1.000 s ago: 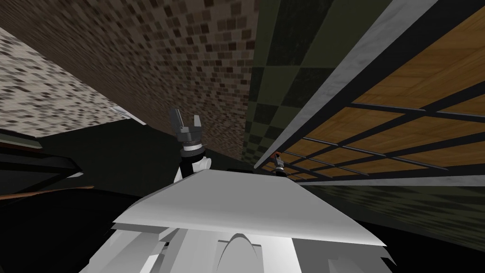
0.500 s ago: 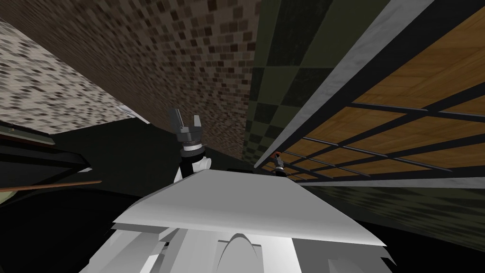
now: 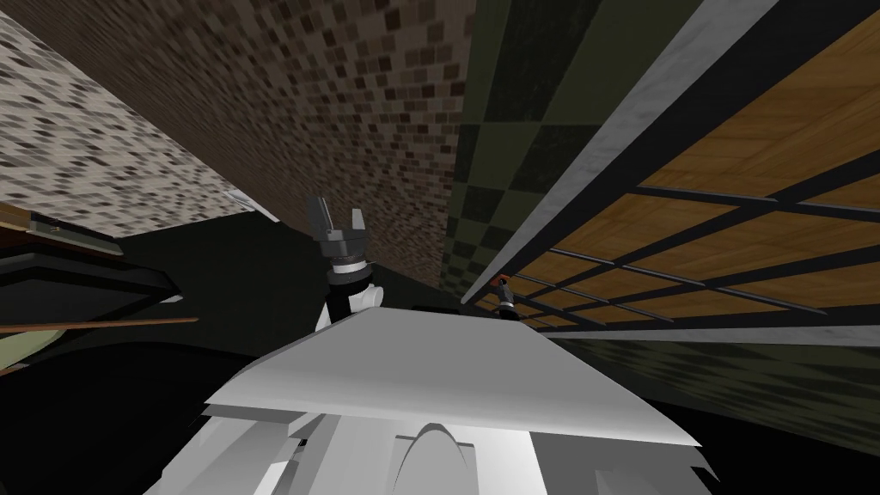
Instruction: Pull the door open
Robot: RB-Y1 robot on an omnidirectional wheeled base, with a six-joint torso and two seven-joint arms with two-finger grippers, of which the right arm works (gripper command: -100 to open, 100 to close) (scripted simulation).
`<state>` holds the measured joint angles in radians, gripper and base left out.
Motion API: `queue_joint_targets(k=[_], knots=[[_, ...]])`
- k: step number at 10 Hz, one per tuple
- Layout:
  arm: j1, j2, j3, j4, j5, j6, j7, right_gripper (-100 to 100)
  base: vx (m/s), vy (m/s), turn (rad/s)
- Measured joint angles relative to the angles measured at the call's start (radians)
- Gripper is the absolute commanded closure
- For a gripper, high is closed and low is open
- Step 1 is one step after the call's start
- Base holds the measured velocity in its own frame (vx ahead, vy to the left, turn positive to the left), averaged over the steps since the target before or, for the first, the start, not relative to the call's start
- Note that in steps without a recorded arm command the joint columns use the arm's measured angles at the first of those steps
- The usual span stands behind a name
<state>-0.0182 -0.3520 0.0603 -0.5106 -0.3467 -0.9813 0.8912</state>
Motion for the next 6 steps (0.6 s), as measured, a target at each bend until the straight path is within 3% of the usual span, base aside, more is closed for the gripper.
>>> queue_joint_targets(k=[6], knots=[[-0.005, 0.006, -0.007, 0.001, -0.004, 0.004, -0.139, 100, -0.029, -0.01, 0.033]])
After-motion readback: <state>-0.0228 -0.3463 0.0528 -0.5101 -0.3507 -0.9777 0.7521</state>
